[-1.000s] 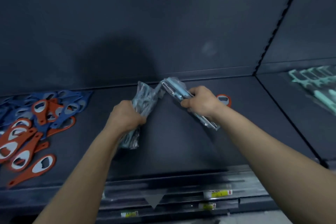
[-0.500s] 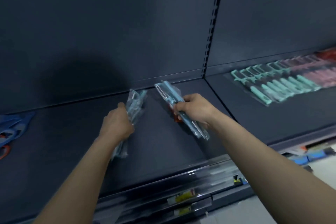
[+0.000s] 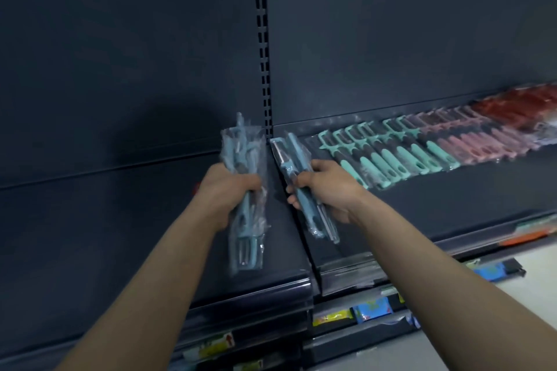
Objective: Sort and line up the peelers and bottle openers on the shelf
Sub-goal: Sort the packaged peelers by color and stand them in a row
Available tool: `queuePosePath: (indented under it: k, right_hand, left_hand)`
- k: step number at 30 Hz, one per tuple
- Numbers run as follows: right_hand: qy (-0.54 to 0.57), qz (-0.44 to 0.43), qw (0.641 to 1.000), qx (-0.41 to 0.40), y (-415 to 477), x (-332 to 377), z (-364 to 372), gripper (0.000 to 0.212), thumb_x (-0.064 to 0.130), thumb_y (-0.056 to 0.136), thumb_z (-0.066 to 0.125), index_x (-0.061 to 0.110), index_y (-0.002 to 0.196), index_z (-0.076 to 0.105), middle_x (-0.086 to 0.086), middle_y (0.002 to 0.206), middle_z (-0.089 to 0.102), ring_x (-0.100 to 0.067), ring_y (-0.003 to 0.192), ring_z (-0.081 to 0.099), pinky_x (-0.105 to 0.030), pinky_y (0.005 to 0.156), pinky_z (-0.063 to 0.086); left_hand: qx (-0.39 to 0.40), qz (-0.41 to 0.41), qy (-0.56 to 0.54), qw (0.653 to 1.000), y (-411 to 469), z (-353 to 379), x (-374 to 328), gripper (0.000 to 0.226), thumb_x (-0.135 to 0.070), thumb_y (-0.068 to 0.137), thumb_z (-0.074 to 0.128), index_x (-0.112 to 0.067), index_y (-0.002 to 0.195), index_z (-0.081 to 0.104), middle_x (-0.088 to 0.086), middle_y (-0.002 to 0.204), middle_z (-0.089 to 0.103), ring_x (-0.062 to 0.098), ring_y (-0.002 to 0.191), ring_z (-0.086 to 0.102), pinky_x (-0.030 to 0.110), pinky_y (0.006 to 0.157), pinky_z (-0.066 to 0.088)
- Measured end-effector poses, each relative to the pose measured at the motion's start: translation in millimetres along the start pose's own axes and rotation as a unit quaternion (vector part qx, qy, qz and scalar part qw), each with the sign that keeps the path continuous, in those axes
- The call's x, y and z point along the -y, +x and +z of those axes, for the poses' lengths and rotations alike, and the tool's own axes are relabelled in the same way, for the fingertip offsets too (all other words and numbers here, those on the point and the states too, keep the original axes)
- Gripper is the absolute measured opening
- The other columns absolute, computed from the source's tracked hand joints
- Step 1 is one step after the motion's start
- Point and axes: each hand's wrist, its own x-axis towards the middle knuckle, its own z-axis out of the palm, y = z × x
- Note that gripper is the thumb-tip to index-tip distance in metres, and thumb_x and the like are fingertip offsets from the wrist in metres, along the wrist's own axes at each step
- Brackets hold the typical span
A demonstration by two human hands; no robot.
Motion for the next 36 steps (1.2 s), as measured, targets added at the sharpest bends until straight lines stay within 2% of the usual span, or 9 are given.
queuePosePath:
  k: [5, 9, 15, 21, 24, 27, 32, 34, 36]
  right_hand:
    - [0.063, 0.023, 0.997, 0.042, -5, 5, -29, 0.015, -0.01, 0.086, 0.051, -0.003, 0.099, 0.055, -0.018, 0.075, 0.064, -0.025, 0.062, 0.064, -0.034, 0.061, 0.058]
    - [0.091, 0.038, 0.994, 0.048, -2, 8, -36, 0.014, -0.009, 0.086, 0.054, -0.005, 0.1, 0.057, -0.02, 0.079, 0.066, -0.028, 0.064, 0.065, -0.039, 0.065, 0.059]
    - [0.046, 0.025, 0.998, 0.03, 6, 7, -41, 0.005, 0.0, 0.088, 0.059, 0.004, 0.089, 0.063, -0.009, 0.082, 0.073, -0.018, 0.075, 0.071, -0.03, 0.069, 0.059]
    - [-0.038, -0.011, 0.999, 0.034, 18, 5, -38, 0.009, 0.004, 0.087, 0.063, -0.001, 0.094, 0.066, -0.007, 0.087, 0.071, -0.016, 0.084, 0.068, -0.025, 0.085, 0.053]
    - [-0.066, -0.028, 0.997, -0.001, 22, 7, -38, 0.012, 0.007, 0.09, 0.06, 0.005, 0.079, 0.064, -0.006, 0.072, 0.067, -0.018, 0.068, 0.064, -0.026, 0.07, 0.056]
    - [-0.032, -0.01, 0.998, -0.053, 29, 14, -46, 0.014, 0.01, 0.095, 0.053, 0.001, 0.085, 0.056, -0.011, 0.07, 0.061, -0.019, 0.054, 0.056, -0.028, 0.052, 0.052]
    - [-0.057, -0.033, 0.992, -0.108, 46, 33, -65, 0.027, 0.023, 0.088, 0.066, -0.001, 0.101, 0.064, -0.01, 0.085, 0.064, -0.021, 0.067, 0.06, -0.031, 0.065, 0.056]
    - [-0.102, -0.089, 0.986, -0.102, 50, 42, -68, 0.014, 0.023, 0.087, 0.066, 0.008, 0.088, 0.068, -0.004, 0.078, 0.063, -0.016, 0.069, 0.06, -0.031, 0.072, 0.054]
    - [-0.121, -0.16, 0.975, -0.092, 52, 50, -70, 0.01, 0.014, 0.088, 0.065, 0.015, 0.077, 0.066, 0.003, 0.065, 0.055, -0.01, 0.059, 0.052, -0.021, 0.061, 0.048]
  left_hand:
    - [0.084, -0.047, -0.107, 0.99, -3, 43, -2, 0.012, 0.006, 0.075, 0.068, -0.002, 0.082, 0.067, 0.011, 0.06, 0.069, 0.02, 0.048, 0.065, 0.028, 0.045, 0.052]
    - [0.117, -0.058, -0.144, 0.981, 5, 58, -4, 0.022, 0.008, 0.074, 0.068, 0.001, 0.095, 0.066, 0.018, 0.075, 0.072, 0.027, 0.058, 0.069, 0.034, 0.05, 0.054]
    - [0.189, -0.058, -0.164, 0.966, 26, 62, -4, 0.031, -0.003, 0.072, 0.076, -0.002, 0.102, 0.069, 0.018, 0.095, 0.072, 0.033, 0.086, 0.07, 0.043, 0.068, 0.058]
    - [0.115, -0.108, -0.143, 0.977, 46, 64, -1, 0.024, 0.006, 0.072, 0.068, 0.0, 0.095, 0.069, 0.02, 0.085, 0.072, 0.034, 0.075, 0.07, 0.049, 0.067, 0.057]
    - [0.097, -0.116, -0.141, 0.978, 51, 64, -1, 0.026, 0.006, 0.072, 0.067, 0.001, 0.097, 0.067, 0.021, 0.086, 0.071, 0.034, 0.075, 0.07, 0.051, 0.066, 0.057]
    - [0.07, -0.116, -0.134, 0.982, 54, 62, 1, 0.023, 0.004, 0.073, 0.068, 0.0, 0.095, 0.066, 0.016, 0.076, 0.071, 0.029, 0.066, 0.07, 0.042, 0.057, 0.057]
    - [0.032, -0.106, -0.144, 0.983, 50, 66, -3, 0.024, 0.005, 0.071, 0.069, 0.002, 0.094, 0.065, 0.012, 0.065, 0.069, 0.024, 0.054, 0.068, 0.035, 0.049, 0.054]
    - [0.015, -0.102, -0.149, 0.983, 48, 68, -6, 0.023, 0.006, 0.07, 0.069, 0.001, 0.092, 0.065, 0.012, 0.063, 0.07, 0.024, 0.053, 0.068, 0.034, 0.048, 0.053]
    - [-0.004, -0.094, -0.152, 0.984, 45, 68, -8, 0.021, 0.007, 0.071, 0.069, 0.0, 0.09, 0.064, 0.011, 0.06, 0.07, 0.023, 0.052, 0.067, 0.033, 0.047, 0.053]
